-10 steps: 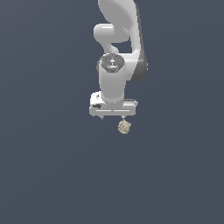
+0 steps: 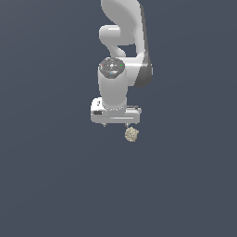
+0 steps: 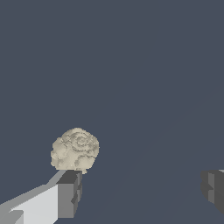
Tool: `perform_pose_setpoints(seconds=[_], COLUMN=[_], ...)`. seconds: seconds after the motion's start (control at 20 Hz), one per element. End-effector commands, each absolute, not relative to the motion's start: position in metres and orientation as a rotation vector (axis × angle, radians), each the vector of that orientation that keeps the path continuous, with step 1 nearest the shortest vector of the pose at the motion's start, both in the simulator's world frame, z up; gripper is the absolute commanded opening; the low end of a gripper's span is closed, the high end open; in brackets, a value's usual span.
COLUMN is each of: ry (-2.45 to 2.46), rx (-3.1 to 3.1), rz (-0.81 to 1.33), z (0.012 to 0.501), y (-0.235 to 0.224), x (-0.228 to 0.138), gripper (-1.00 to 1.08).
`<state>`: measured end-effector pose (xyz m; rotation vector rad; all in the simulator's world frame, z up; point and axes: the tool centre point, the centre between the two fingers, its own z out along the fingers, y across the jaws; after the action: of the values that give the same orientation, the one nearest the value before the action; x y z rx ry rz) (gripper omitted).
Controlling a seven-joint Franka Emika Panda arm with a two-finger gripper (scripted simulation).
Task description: Pick up the object and move it to a goal position.
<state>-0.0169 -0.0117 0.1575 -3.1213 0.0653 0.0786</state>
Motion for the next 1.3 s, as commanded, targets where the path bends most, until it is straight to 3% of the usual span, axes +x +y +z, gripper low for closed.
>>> perform_pose_setpoints(seconds=[0.0, 0.6, 1.25], ry=[0.088, -0.063, -0.64], rx=[-3.117, -3.123, -3.07], rz=[0.082, 0.075, 0.05], z=[0.158, 0.151, 0.126], y=[-0.015, -0.007, 0.023], x=[-0.016, -0.018, -0.026], gripper=[1.0, 1.0, 1.0])
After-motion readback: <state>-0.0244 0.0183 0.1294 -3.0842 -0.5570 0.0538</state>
